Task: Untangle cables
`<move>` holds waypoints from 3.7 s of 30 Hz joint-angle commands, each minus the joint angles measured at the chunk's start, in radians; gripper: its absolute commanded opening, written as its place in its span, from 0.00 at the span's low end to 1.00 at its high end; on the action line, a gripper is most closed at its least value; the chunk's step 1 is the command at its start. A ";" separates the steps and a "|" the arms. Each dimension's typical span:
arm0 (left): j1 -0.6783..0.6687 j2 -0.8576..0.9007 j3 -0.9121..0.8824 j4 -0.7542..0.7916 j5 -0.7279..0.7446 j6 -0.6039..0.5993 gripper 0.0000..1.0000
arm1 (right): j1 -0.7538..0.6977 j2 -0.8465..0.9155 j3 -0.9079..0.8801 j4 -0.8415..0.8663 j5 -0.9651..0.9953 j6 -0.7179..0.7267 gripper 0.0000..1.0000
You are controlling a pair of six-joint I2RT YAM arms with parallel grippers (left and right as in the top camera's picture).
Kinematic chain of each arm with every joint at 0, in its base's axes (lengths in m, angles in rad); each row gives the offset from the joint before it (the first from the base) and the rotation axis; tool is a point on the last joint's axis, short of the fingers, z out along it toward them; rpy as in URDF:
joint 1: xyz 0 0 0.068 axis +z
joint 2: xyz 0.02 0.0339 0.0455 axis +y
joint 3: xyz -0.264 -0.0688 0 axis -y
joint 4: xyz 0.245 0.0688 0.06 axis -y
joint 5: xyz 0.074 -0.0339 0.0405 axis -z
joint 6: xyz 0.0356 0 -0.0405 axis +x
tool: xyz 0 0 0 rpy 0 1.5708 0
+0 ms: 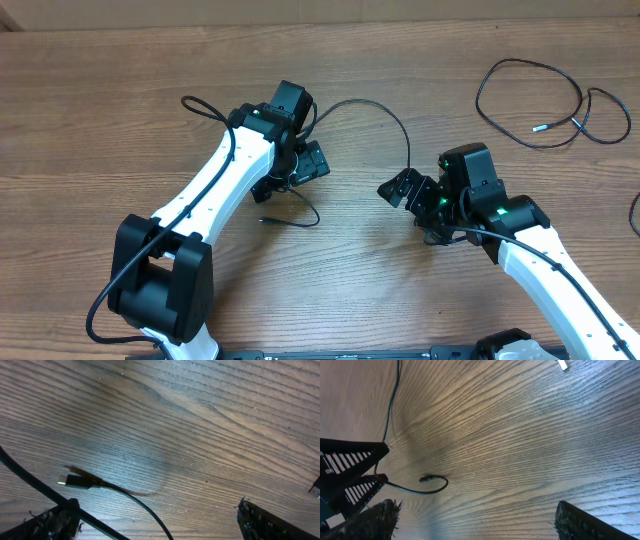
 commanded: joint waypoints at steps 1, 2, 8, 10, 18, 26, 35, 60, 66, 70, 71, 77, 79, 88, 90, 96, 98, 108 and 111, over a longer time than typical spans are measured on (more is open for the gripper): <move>-0.008 0.009 0.000 0.002 0.006 0.024 1.00 | 0.005 -0.021 0.002 0.004 -0.002 0.003 1.00; -0.008 0.009 0.000 0.001 0.005 0.037 0.99 | 0.005 -0.021 0.002 0.003 -0.002 0.003 1.00; 0.009 0.009 0.010 0.018 0.000 0.276 1.00 | 0.005 -0.017 0.002 -0.030 0.002 0.003 1.00; 0.028 0.009 0.031 -0.003 -0.009 0.326 1.00 | 0.005 -0.016 0.002 -0.041 0.002 0.003 1.00; 0.146 0.009 0.226 -0.156 -0.045 0.404 0.99 | 0.005 0.000 0.002 -0.042 0.010 0.003 1.00; 0.197 0.009 0.276 -0.177 -0.044 0.404 1.00 | 0.005 0.000 0.002 -0.042 0.010 0.003 1.00; 0.195 0.009 0.275 -0.126 -0.027 0.400 1.00 | 0.005 0.000 0.002 -0.042 0.010 0.003 1.00; 0.103 0.010 0.153 -0.277 -0.031 0.007 1.00 | 0.005 0.000 0.002 -0.042 0.010 0.003 1.00; 0.089 0.010 -0.064 -0.003 0.169 0.006 0.72 | 0.005 0.000 0.002 -0.042 0.010 0.003 1.00; 0.076 0.009 -0.092 0.099 0.121 0.038 0.04 | 0.005 0.000 0.002 -0.042 0.010 0.003 1.00; 0.076 0.009 -0.076 0.148 0.124 0.071 0.04 | 0.005 0.000 0.002 -0.042 0.010 0.003 1.00; 0.064 0.009 0.018 0.670 0.193 0.111 0.04 | 0.005 0.000 0.002 -0.042 0.010 0.003 1.00; 0.051 0.009 0.018 0.867 0.193 0.081 0.04 | 0.005 0.000 0.002 -0.042 0.010 0.003 1.00; -0.111 0.092 0.031 1.297 0.088 -0.036 0.04 | 0.005 0.000 0.002 -0.042 0.010 0.003 1.00; -0.123 0.153 0.077 1.292 0.085 -0.034 0.04 | 0.005 0.000 0.002 -0.042 0.010 0.003 1.00; -0.124 0.412 0.403 1.236 0.285 -0.034 0.04 | 0.005 0.000 0.002 -0.042 0.010 0.003 1.00; -0.126 0.491 0.534 1.155 0.311 -0.026 0.04 | 0.005 0.000 0.002 -0.042 0.010 0.003 1.00; -0.126 0.720 0.822 0.814 0.288 0.010 1.00 | 0.005 0.000 0.002 -0.042 0.010 0.003 1.00; -0.085 0.703 0.843 0.684 0.279 0.077 1.00 | 0.005 0.000 0.002 -0.042 0.010 0.003 1.00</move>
